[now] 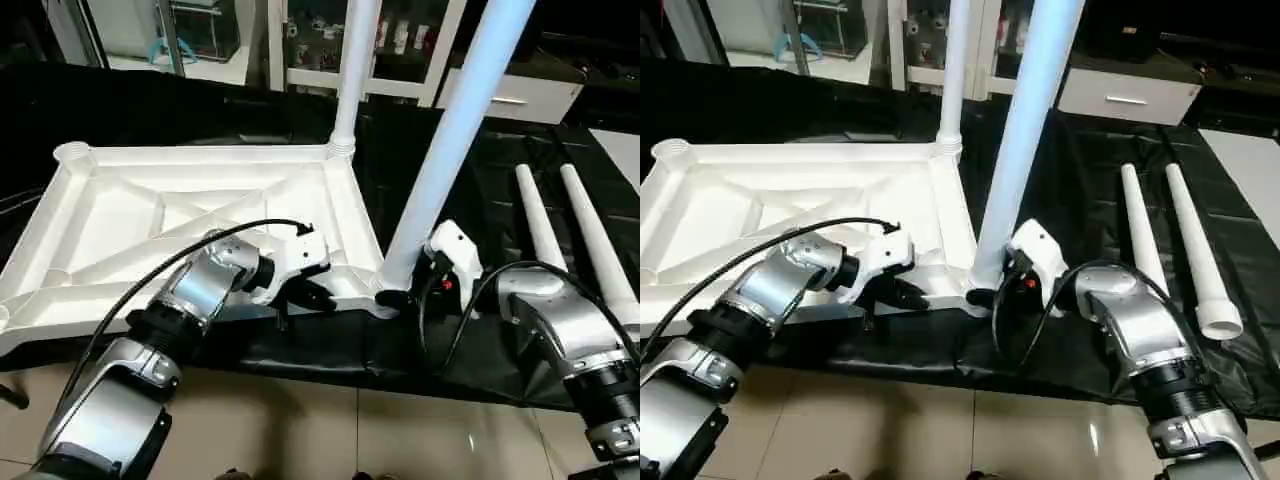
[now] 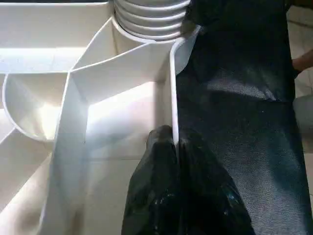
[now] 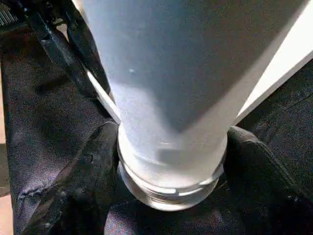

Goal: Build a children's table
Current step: Rotate leg to tighten

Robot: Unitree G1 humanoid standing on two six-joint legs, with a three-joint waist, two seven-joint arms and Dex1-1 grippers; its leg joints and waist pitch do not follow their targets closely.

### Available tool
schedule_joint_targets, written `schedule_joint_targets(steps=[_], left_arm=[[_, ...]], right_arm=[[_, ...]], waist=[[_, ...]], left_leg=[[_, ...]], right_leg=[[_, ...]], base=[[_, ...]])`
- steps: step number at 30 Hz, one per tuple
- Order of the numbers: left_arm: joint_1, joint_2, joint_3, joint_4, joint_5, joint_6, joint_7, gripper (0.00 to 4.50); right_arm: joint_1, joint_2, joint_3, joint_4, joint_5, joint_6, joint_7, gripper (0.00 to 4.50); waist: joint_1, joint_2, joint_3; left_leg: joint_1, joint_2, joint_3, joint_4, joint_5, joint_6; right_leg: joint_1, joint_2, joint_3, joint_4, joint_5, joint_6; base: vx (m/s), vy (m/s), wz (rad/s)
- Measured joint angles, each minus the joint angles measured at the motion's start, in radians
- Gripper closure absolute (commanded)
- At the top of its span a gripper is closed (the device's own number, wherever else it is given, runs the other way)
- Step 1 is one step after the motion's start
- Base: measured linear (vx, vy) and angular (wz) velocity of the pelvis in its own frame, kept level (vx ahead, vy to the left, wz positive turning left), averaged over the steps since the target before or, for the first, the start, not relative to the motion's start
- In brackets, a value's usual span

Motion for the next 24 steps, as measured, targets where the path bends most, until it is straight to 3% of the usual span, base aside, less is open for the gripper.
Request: schedule_joint_targets(steps=[7,11,15,17,24], left_arm=[[0.000,0.000,0.000,0.002,0.002,0.001,0.000,4.50],[0.000,-0.007,0.011,0.017,0.015,0.012,0.046,4.50],[-0.006,-0.078,0.059,0.070,0.022,0.036,0.200,4.50],[-0.041,-0.163,0.088,0.148,0.024,0.075,0.356,4.50],[-0.111,-0.321,0.155,0.288,0.019,0.132,0.655,4.50]], right_arm=[[0.007,0.021,-0.021,0.024,0.005,-0.019,0.001,1.76],[0.026,0.098,-0.061,0.063,0.006,-0.062,-0.091,1.77],[0.029,0.206,-0.139,0.128,0.004,-0.094,-0.302,1.77],[0.002,0.303,-0.203,0.198,-0.007,-0.125,-0.506,1.77],[-0.141,0.461,-0.267,0.420,-0.055,-0.226,-0.893,1.78]], waist=[[-0.001,0.000,0.000],[-0.011,0.000,-0.001],[-0.022,0.000,-0.005],[-0.027,0.004,-0.010],[-0.045,0.013,-0.014]], left_leg=[[0.000,0.000,0.000,0.001,0.000,0.000],[0.001,0.001,0.000,0.004,0.000,0.000],[0.001,0.001,0.000,0.007,-0.002,-0.006],[0.001,0.001,0.000,0.010,-0.002,-0.007],[0.000,-0.001,0.001,0.010,-0.002,-0.007]], right_leg=[[0.000,0.000,0.000,0.000,0.000,0.000],[0.002,0.000,0.000,0.002,0.000,0.000],[0.004,0.000,0.000,0.001,0.000,0.004],[0.005,0.000,0.001,-0.001,0.000,0.005],[0.005,-0.001,0.003,-0.003,0.000,0.005]], base=[[0.000,0.000,0.00],[0.000,0.000,0.00],[0.000,0.000,0.00],[0.000,0.000,0.00],[0.000,0.000,0.00]])
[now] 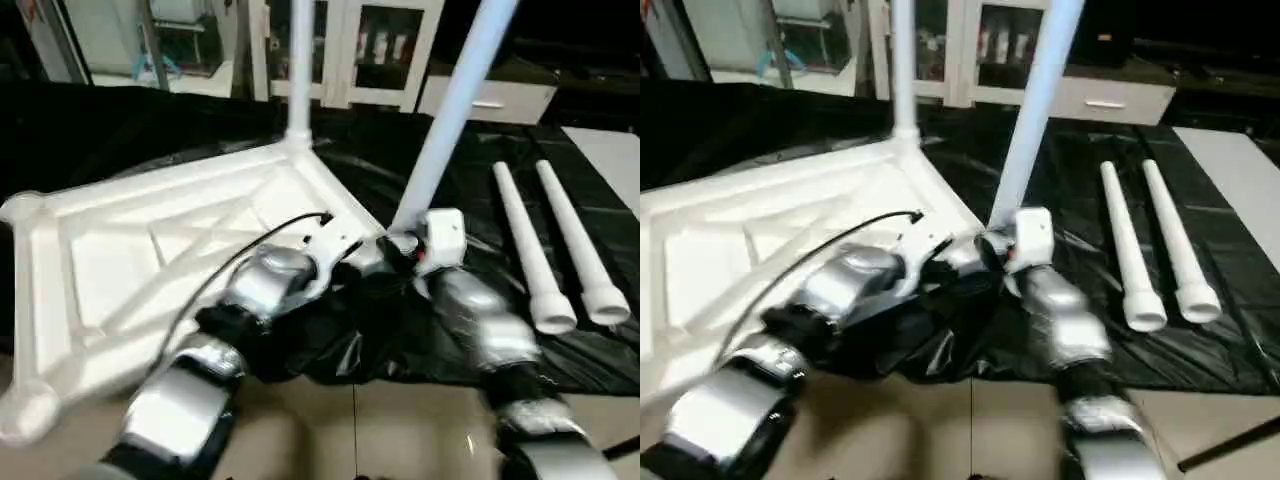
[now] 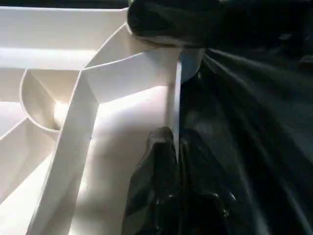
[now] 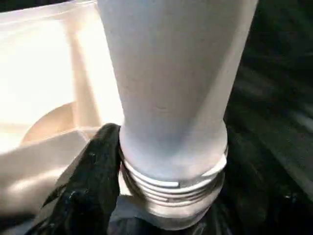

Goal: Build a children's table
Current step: Rotate leg to tighten

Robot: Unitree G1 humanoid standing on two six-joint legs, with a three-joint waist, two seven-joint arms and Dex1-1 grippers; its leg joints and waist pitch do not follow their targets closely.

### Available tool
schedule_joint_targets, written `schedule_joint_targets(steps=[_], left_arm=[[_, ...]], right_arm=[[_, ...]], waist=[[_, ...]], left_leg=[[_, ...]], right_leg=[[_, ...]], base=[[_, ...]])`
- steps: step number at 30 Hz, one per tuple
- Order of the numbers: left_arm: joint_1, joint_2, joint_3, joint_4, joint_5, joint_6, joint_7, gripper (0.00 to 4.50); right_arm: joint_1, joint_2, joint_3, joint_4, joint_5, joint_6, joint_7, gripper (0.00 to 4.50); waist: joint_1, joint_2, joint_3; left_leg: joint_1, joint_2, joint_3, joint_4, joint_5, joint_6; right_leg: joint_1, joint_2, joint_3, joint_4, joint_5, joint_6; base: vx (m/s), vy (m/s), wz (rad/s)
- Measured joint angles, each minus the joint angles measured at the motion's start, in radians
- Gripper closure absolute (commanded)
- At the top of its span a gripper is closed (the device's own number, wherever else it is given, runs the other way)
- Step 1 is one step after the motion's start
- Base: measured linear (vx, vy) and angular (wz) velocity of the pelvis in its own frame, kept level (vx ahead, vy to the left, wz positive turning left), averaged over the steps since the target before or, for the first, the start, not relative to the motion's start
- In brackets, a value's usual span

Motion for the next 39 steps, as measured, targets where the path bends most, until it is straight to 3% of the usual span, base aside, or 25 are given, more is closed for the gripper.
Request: schedule_joint_targets(steps=[6,8,12,14,17,20,22,28,32,39], left_arm=[[-0.040,-0.033,0.022,0.078,0.000,-0.026,0.068,4.50],[-0.042,-0.032,0.022,0.079,0.000,-0.029,0.067,4.50],[-0.042,0.009,0.025,0.080,0.003,-0.054,0.065,4.50],[-0.040,0.028,0.019,0.079,0.007,-0.073,0.032,4.50],[-0.024,0.063,-0.007,0.047,0.017,-0.088,-0.042,4.50],[0.038,0.140,-0.058,-0.058,0.015,-0.119,-0.267,4.50],[0.056,0.167,-0.083,-0.089,0.009,-0.138,-0.347,4.50],[0.111,0.264,-0.132,-0.177,-0.027,-0.189,-0.577,4.50],[0.131,0.307,-0.155,-0.237,-0.040,-0.168,-0.698,4.50],[0.128,0.302,-0.158,-0.236,-0.036,-0.180,-0.712,4.50]], right_arm=[[-0.077,0.044,-0.038,0.133,-0.024,-0.085,-0.096,1.78],[-0.079,0.047,-0.044,0.148,-0.024,-0.108,-0.091,1.22],[-0.071,0.072,-0.041,0.145,0.003,-0.146,-0.007,0.85],[-0.043,0.053,-0.018,0.110,0.005,-0.145,0.050,0.61],[0.004,0.003,0.022,0.040,0.003,-0.119,0.134,0.51],[0.083,-0.163,0.114,-0.121,-0.031,-0.075,0.328,0.35],[0.112,-0.236,0.122,-0.209,-0.028,-0.043,0.425,0.35],[0.237,-0.415,0.158,-0.447,0.070,0.059,0.711,0.35],[0.267,-0.468,0.184,-0.530,0.123,0.137,0.834,0.35],[0.260,-0.449,0.205,-0.533,0.101,0.144,0.850,0.35]], waist=[[0.001,0.004,-0.002],[0.003,0.004,-0.002],[-0.014,0.004,-0.002],[-0.010,0.004,-0.002],[-0.001,0.004,-0.002],[0.020,0.004,-0.002],[0.033,0.004,-0.002],[0.041,0.004,-0.002],[0.041,0.004,-0.002],[0.046,0.004,-0.002]], left_leg=[[-0.001,0.000,0.000,0.000,0.000,0.000],[-0.001,0.000,0.000,0.000,0.001,0.001],[-0.002,0.001,0.001,-0.002,0.003,0.006],[-0.002,0.002,0.000,-0.004,0.003,0.006],[-0.002,0.003,0.000,-0.006,0.003,0.006],[-0.001,0.003,0.000,-0.005,0.002,0.008],[0.000,0.002,0.000,-0.005,0.002,0.008],[0.000,0.003,0.001,-0.005,0.002,0.008],[0.000,0.003,0.001,-0.005,0.001,0.007],[0.000,0.003,0.001,-0.003,-0.001,0.003]], right_leg=[[0.000,0.000,0.000,0.000,0.002,0.001],[0.000,0.000,0.000,0.001,0.002,0.001],[-0.003,0.000,-0.001,0.001,0.007,-0.004],[-0.003,0.000,-0.003,0.001,0.007,-0.003],[-0.004,0.001,-0.004,0.001,0.006,-0.002],[-0.003,0.000,-0.004,0.001,0.004,0.000],[-0.002,0.000,-0.003,0.001,0.003,0.001],[0.000,0.000,-0.002,0.001,0.002,0.003],[0.000,0.000,-0.002,0.001,0.002,0.003],[0.000,0.000,-0.001,0.001,0.002,0.003]], base=[[0.000,0.000,0.00],[0.000,0.000,0.00],[0.000,0.000,0.00],[0.000,0.000,0.00],[0.000,0.000,0.00],[0.000,0.000,0.00],[0.000,0.000,0.00],[0.000,0.000,0.00],[0.000,0.000,0.00],[0.000,0.000,0.00]])
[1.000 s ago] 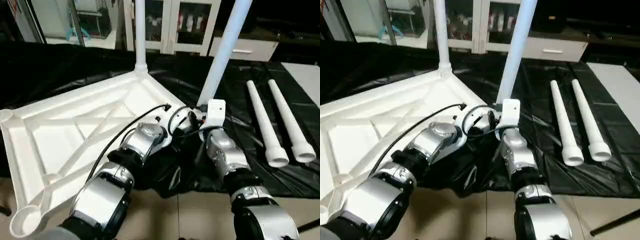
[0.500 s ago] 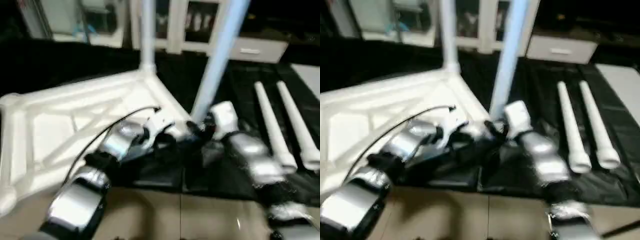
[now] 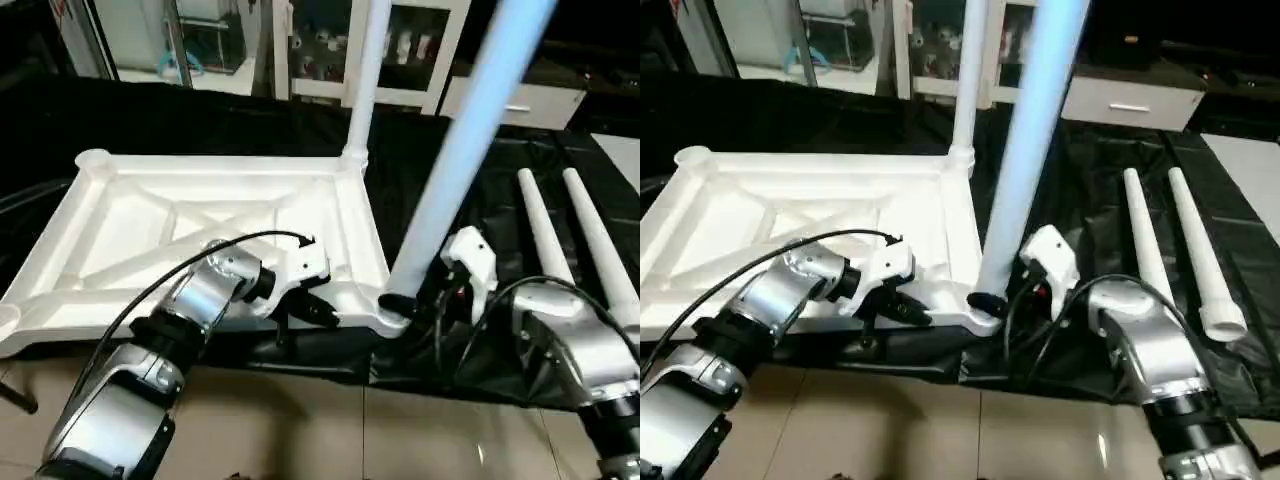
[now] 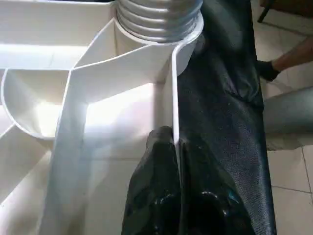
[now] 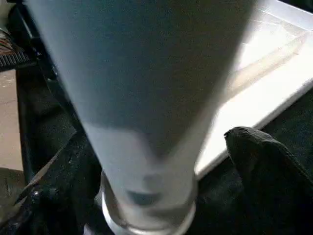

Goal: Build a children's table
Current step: Rotate leg to tighten

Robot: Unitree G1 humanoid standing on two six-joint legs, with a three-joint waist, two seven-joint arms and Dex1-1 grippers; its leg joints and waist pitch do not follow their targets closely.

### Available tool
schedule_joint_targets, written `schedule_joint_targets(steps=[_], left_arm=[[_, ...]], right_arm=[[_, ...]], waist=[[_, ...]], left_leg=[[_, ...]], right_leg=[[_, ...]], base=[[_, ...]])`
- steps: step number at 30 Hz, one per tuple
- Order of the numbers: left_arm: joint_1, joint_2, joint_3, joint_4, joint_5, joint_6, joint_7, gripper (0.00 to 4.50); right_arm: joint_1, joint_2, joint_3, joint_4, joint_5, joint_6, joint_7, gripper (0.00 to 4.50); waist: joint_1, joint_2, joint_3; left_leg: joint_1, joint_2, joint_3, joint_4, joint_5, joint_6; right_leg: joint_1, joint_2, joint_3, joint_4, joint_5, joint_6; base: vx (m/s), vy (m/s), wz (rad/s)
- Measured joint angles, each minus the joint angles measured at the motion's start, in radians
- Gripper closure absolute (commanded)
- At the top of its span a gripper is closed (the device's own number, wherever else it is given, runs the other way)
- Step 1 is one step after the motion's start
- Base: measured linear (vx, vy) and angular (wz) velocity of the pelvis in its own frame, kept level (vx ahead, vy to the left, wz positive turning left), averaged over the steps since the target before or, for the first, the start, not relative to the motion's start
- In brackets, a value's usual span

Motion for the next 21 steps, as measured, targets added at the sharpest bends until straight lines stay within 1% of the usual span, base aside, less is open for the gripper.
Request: schedule_joint_targets(steps=[2,5,7,10,17,18,21], left_arm=[[0.000,0.000,-0.001,0.000,0.000,0.000,0.000,4.50],[0.000,0.002,-0.001,-0.002,0.000,0.002,-0.002,4.50],[0.000,0.003,-0.001,-0.002,0.001,0.003,-0.001,4.50],[0.000,0.003,0.000,-0.002,0.003,0.003,-0.001,4.50],[0.000,0.004,0.000,-0.003,0.007,0.004,-0.001,4.50],[0.000,0.004,0.000,-0.003,0.007,0.005,-0.001,4.50],[0.000,0.004,0.000,-0.004,0.007,0.007,-0.001,4.50]], right_arm=[[-0.006,0.001,0.010,0.014,-0.003,0.000,0.004,0.35],[-0.006,-0.005,0.027,0.027,-0.012,0.001,0.008,0.69],[-0.007,-0.005,0.032,0.032,-0.018,0.002,0.012,0.74],[-0.012,-0.004,0.035,0.044,-0.028,0.003,0.021,1.07],[-0.015,-0.004,0.046,0.052,-0.027,0.002,0.031,1.62],[-0.016,-0.004,0.046,0.054,-0.027,0.002,0.034,1.78],[-0.019,-0.004,0.046,0.058,-0.027,0.002,0.039,1.84]], waist=[[0.001,0.000,0.000],[0.001,0.000,0.000],[0.000,0.000,0.000],[0.000,0.000,0.000],[-0.002,0.000,0.000],[-0.002,0.000,0.000],[-0.002,0.000,0.000]], left_leg=[[0.000,0.000,0.000,0.000,0.000,0.000],[-0.001,0.000,0.000,0.000,0.000,0.000],[-0.001,0.000,0.000,0.000,0.000,0.000],[-0.001,0.000,0.000,0.000,0.000,0.000],[-0.001,0.000,0.000,0.000,0.000,0.000],[-0.001,0.000,0.000,0.000,0.000,0.000],[-0.001,0.000,0.000,0.000,0.000,0.000]], right_leg=[[0.000,0.000,0.000,0.000,0.000,-0.001],[0.000,0.000,0.000,0.000,0.000,-0.001],[0.000,0.000,0.000,0.000,0.000,0.000],[0.000,0.000,0.000,0.000,0.000,0.001],[0.001,0.000,0.000,0.000,-0.001,0.002],[0.001,0.000,0.000,0.000,-0.001,0.003],[0.001,0.000,0.000,0.000,-0.001,0.002]], base=[[0.000,0.000,0.00],[0.000,0.000,0.00],[0.000,0.000,0.00],[0.000,0.000,0.00],[0.000,0.000,0.00],[0.000,0.000,0.00],[0.000,0.000,0.00]])
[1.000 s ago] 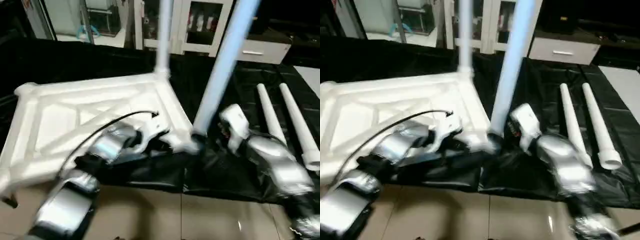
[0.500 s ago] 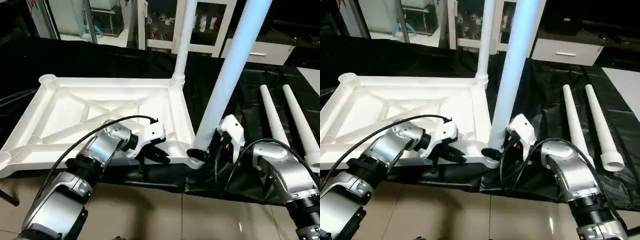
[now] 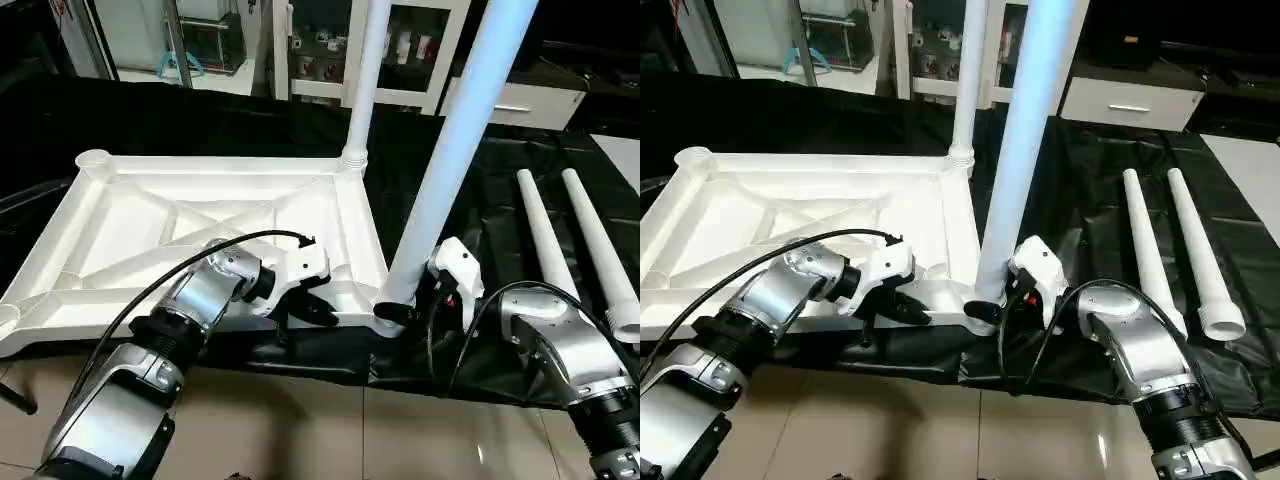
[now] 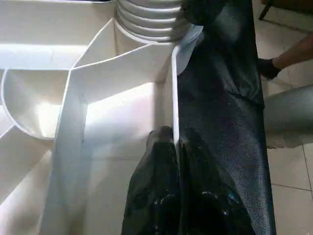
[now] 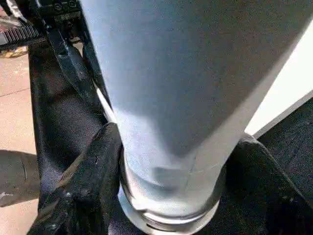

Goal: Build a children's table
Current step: Rotate leg to tighten

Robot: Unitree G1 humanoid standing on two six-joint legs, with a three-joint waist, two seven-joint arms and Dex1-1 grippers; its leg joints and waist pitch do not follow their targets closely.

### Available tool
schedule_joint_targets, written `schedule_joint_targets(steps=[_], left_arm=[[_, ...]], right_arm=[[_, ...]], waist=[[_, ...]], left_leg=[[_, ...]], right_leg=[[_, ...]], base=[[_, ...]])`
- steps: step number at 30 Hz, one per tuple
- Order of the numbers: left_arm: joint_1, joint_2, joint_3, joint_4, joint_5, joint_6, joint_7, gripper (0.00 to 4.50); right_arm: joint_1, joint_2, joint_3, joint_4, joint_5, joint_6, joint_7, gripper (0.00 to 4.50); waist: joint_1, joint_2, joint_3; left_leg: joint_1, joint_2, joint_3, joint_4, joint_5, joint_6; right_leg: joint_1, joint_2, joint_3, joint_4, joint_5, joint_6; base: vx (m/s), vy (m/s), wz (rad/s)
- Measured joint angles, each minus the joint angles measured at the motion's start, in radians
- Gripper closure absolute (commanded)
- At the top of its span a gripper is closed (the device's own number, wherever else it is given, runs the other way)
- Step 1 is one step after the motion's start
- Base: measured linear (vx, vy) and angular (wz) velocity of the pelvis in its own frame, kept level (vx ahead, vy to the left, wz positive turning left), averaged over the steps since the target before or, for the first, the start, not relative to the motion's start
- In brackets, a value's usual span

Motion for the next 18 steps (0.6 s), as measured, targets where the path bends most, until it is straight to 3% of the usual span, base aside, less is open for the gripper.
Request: schedule_joint_targets(steps=[4,8,13,18], left_arm=[[0.000,0.006,0.001,0.000,0.005,0.006,0.004,4.50],[-0.021,-0.016,0.025,0.042,0.029,0.015,0.096,4.50],[-0.069,-0.162,0.089,0.140,0.028,0.125,0.348,4.50],[-0.134,-0.300,0.154,0.269,0.018,0.166,0.638,4.50]], right_arm=[[-0.008,0.025,-0.003,0.020,0.000,0.000,-0.023,1.86],[-0.020,0.119,-0.045,0.085,-0.001,0.002,-0.177,1.88],[-0.082,0.263,-0.149,0.197,-0.032,0.015,-0.490,1.88],[-0.225,0.399,-0.233,0.396,-0.046,-0.026,-0.828,1.89]], waist=[[-0.007,-0.001,-0.001],[-0.020,-0.003,-0.002],[-0.044,-0.003,-0.002],[-0.061,0.002,-0.003]], left_leg=[[0.001,0.000,0.000,0.000,0.000,0.000],[0.002,0.000,0.000,0.002,0.000,-0.001],[0.003,-0.001,-0.001,0.007,0.000,-0.001],[0.002,0.000,-0.003,0.006,0.001,0.000]], right_leg=[[0.000,0.000,0.000,0.000,0.000,0.000],[0.004,0.000,0.000,-0.001,-0.001,0.001],[0.010,0.000,-0.001,-0.007,-0.001,0.002],[0.014,0.000,-0.006,-0.018,-0.001,0.002]], base=[[0.000,0.000,0.00],[0.000,0.000,0.00],[0.000,0.000,0.00],[0.000,0.000,0.00]])
